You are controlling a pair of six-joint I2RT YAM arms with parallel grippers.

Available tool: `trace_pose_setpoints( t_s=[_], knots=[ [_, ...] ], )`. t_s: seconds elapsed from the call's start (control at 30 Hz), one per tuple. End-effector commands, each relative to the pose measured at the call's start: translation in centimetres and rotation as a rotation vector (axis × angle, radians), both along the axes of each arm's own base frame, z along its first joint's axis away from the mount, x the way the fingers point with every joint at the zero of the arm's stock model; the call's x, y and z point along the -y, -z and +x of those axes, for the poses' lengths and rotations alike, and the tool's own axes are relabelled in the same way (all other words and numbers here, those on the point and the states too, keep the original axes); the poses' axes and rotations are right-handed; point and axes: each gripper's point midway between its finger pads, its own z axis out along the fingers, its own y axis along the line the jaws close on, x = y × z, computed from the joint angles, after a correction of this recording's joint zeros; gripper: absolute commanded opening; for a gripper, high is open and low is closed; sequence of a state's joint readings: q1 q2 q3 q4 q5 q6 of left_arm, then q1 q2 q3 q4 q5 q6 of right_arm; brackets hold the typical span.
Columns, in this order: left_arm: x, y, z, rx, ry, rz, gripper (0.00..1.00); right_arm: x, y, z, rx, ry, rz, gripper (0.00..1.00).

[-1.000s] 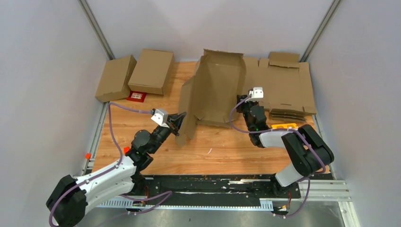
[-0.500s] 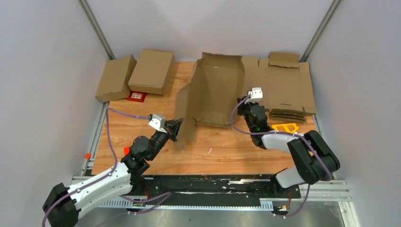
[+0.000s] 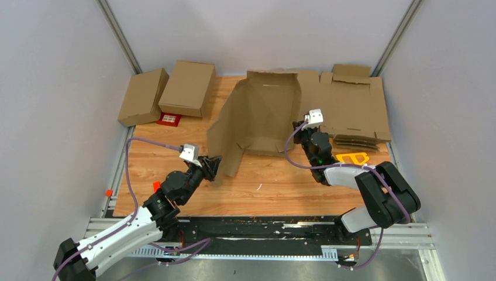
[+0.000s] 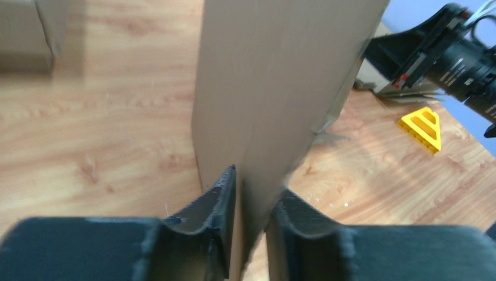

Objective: Fold the paper box

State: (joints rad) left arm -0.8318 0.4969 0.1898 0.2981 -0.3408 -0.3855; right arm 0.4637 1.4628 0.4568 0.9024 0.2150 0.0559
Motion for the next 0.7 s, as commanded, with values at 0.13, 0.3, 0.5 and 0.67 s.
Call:
trace_pose_setpoints(
  t_s=[0.13, 0.3, 0.5, 0.67],
  knots=[
    [-1.4, -1.2, 0.1, -0.064, -0.061, 0.068, 0.56, -1.3, 1.1, -1.0, 0.005, -0.101, -0.106, 0.00],
    [-2.9, -3.8, 1.4, -0.022, -0.164, 0.151, 0.54, -0.9, 0.8, -1.4, 0.043, -0.103, -0.125, 0.00],
    [-3.5, -6.8, 1.9, 0.028, -0.207, 0.123, 0.50, -1.0, 0.8, -1.4, 0.041, -0.106, -0.137, 0.00],
    [-3.8, -8.8, 1.9, 0.064, -0.221, 0.083, 0.05, -1.0, 0.8, -1.5, 0.040, -0.104, -0.137, 0.00]
  ],
)
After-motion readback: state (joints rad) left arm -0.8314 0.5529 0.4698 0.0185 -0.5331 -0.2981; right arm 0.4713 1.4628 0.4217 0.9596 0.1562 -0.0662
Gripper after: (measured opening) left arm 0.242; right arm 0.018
